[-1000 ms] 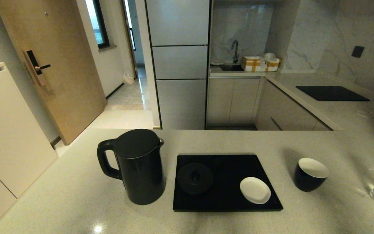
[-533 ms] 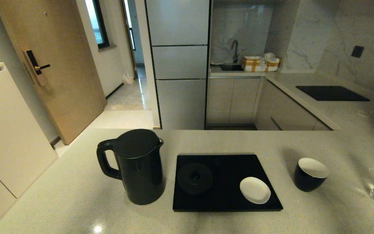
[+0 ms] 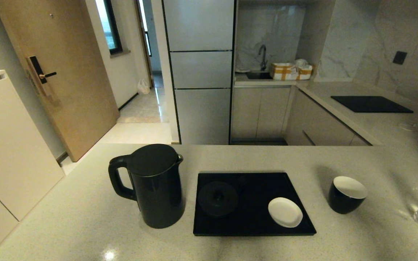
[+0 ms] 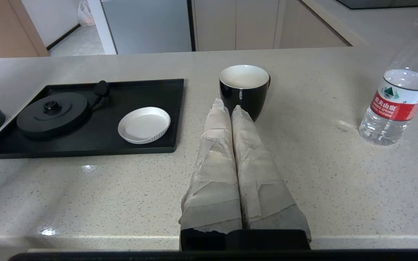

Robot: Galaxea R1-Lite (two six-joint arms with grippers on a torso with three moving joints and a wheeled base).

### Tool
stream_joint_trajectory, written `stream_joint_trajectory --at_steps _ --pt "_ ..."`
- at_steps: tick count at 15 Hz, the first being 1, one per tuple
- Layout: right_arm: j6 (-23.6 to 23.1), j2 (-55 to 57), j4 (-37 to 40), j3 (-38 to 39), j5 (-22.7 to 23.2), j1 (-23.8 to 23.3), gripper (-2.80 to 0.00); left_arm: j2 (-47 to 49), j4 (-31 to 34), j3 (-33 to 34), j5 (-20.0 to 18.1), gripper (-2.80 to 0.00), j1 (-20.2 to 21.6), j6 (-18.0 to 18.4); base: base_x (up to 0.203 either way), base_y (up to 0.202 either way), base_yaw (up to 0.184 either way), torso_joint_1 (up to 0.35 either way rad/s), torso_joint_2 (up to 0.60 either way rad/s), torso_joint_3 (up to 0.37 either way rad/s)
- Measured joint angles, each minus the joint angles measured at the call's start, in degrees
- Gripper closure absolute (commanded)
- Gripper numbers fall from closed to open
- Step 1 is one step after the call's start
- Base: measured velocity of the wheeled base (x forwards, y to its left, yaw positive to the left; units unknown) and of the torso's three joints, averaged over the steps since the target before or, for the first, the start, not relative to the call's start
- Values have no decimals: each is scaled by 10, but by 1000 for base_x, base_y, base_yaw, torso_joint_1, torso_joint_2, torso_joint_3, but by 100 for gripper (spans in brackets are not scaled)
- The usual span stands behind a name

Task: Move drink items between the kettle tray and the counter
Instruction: Return the kettle to its original position

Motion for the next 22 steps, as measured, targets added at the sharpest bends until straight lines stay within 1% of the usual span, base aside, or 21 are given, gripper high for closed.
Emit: stream_joint_trajectory --at_steps 1,2,3,4,7,8,11,13,14,17,19,22 --pt "0 0 0 0 0 0 0 51 12 -34 -4 0 -1 4 0 0 0 0 0 0" --pt "0 0 0 0 0 0 0 99 0 -47 -6 0 -1 9 0 0 0 0 0 0" --pt "0 0 0 0 0 0 0 149 -38 -41 -8 0 -1 14 0 0 0 0 0 0" --pt "0 0 0 0 0 0 0 211 -93 -17 -9 0 -2 18 0 0 0 0 0 0" --pt "0 0 0 0 0 0 0 413 -287 60 -12 0 -2 25 0 0 0 0 0 0" --pt "0 0 0 0 0 0 0 477 -355 81 -13 -280 -2 27 0 0 0 0 0 0" --pt "0 0 0 0 0 0 0 648 -553 121 -12 -280 -4 32 0 0 0 0 0 0" --pt "0 0 0 0 0 0 0 730 -680 137 -11 -280 -10 31 0 0 0 0 0 0" --pt "0 0 0 0 0 0 0 760 -726 142 -11 -280 -15 29 0 0 0 0 0 0" --pt "0 0 0 0 0 0 0 828 -818 145 -6 -280 -26 32 0 0 0 0 0 0" --pt "0 0 0 0 0 0 0 868 -872 147 5 -280 -32 34 0 0 0 0 0 0" --pt "0 0 0 0 0 0 0 948 -975 144 50 -280 -49 43 0 0 0 0 0 0"
